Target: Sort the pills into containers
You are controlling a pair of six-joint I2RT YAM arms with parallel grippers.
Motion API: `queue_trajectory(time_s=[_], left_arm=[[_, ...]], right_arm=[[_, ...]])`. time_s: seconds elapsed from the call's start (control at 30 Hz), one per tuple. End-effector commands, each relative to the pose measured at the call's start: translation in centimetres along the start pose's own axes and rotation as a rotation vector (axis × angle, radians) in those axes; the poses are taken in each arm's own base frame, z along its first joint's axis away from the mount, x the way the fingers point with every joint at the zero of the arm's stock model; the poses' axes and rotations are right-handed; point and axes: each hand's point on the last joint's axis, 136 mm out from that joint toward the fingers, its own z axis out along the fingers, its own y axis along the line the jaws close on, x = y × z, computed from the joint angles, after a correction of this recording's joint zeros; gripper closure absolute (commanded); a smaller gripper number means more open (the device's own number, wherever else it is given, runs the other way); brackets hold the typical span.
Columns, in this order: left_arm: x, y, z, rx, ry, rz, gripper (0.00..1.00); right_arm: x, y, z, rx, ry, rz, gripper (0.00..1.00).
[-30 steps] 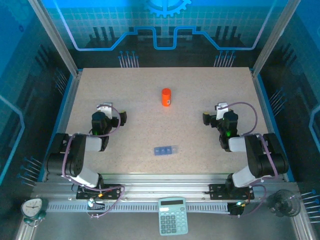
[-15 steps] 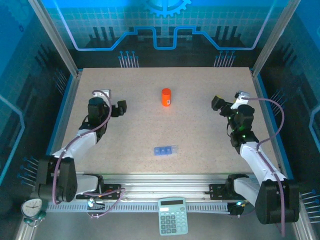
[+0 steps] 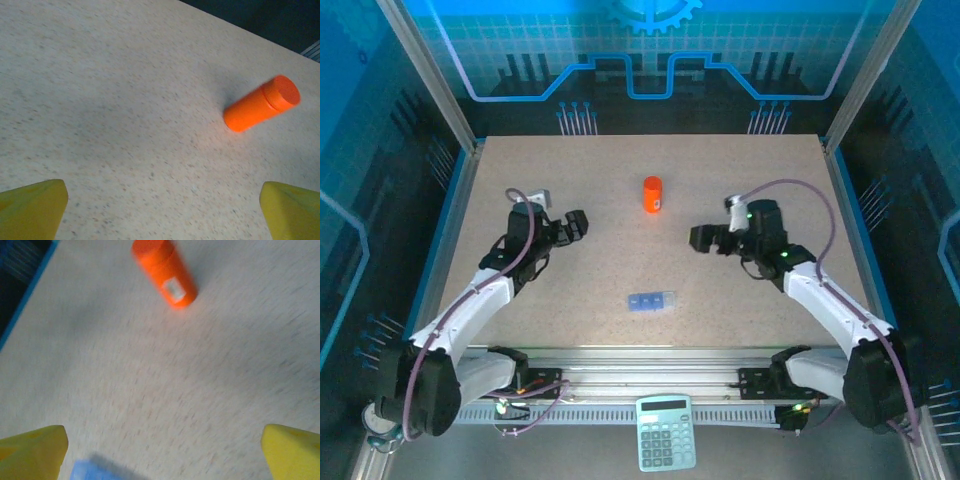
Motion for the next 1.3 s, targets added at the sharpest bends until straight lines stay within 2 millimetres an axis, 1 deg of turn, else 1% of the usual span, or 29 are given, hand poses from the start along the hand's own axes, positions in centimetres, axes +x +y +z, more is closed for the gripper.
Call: queue_trajectory(time_s=[0.0,0.13,0.23,0.33,0.43,0.57,0.67,0.83,0.9,0.93,1.17,1.27], left_arm=[[1.6,-0.3,0.3,-0.017,0.052,-0.018,0.01],[2.7,-1.5,0.4,0.006,0.078,0.002,0.01],[3.4,-1.8,0.6,0.012,0.081,0.01,0.01],[4.0,-1.9,1.0,0.014,0.086,0.008,0.01],[4.7,-1.7,1.5,0.008,0.103,0.001,0.01],[5.3,-2.0,1.9,0.024,0.12,-0.017,0.01],[5.1,-2.2,1.8,0.042,0.108,-0.047,0.01],[4.4,-2.4,1.2,0.05,0.074,-0.08,0.01],[4.3,-2.4,1.1,0.048,0.071,-0.079,0.01],[4.3,-2.5,1.0,0.053,0.071,-0.077,0.01],[4.6,-2.9,1.0,0.082,0.085,-0.078,0.01],[4.7,-3.2,1.0,0.098,0.091,-0.085,0.01]], right_arm=[[3.7,0.3,0.6,0.074,0.144,-0.088,0.0],[7.4,1.5,1.2,0.146,0.255,-0.209,0.0],[9.7,2.6,1.4,0.192,0.314,-0.324,0.0],[11.5,4.0,1.3,0.22,0.337,-0.456,0.0],[12.8,5.5,1.6,0.225,0.335,-0.584,0.0],[13.8,6.6,2.6,0.218,0.35,-0.659,0.0],[14.3,7.3,3.7,0.204,0.372,-0.685,0.0],[14.8,8.4,5.4,0.18,0.396,-0.713,0.0],[15.4,8.1,6.0,0.184,0.418,-0.728,0.0],[14.8,9.0,6.4,0.173,0.4,-0.732,0.0],[14.9,9.2,8.4,0.193,0.419,-0.773,0.0],[15.0,8.9,9.2,0.209,0.428,-0.785,0.0]])
